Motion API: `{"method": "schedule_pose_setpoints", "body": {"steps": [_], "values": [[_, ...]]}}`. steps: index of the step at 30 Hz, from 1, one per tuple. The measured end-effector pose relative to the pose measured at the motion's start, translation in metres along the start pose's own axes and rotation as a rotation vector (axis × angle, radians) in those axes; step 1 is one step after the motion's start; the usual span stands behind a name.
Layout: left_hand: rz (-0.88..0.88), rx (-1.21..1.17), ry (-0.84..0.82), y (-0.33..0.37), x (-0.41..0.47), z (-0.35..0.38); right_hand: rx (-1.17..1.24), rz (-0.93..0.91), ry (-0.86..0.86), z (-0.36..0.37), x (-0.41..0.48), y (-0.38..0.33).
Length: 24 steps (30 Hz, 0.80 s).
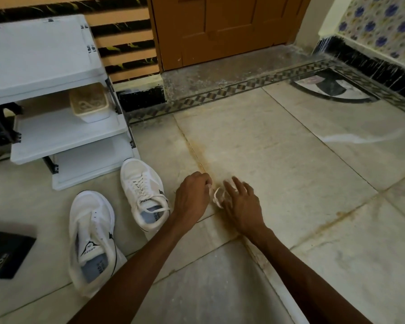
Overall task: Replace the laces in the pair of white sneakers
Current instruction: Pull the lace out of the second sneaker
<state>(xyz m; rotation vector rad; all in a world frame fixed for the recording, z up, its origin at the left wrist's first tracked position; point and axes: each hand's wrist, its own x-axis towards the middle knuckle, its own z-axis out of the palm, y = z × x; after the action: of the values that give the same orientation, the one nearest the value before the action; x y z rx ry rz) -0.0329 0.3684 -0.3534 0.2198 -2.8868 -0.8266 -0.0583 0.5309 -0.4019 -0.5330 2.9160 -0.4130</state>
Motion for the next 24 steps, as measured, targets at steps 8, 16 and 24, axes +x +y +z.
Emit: {"method": "schedule_pose_setpoints", "body": {"steps": [8,16,24], "values": [[0.036,0.089,-0.034,-0.008,-0.015,-0.001,-0.167,-0.061,-0.034,0.022,0.0,0.016],[0.051,0.048,-0.087,0.001,-0.02,-0.003,-0.095,0.092,0.076,-0.018,0.006,0.036],[0.141,-0.062,0.239,-0.01,-0.039,-0.059,0.556,-0.148,0.279,-0.051,0.001,-0.054]]}}
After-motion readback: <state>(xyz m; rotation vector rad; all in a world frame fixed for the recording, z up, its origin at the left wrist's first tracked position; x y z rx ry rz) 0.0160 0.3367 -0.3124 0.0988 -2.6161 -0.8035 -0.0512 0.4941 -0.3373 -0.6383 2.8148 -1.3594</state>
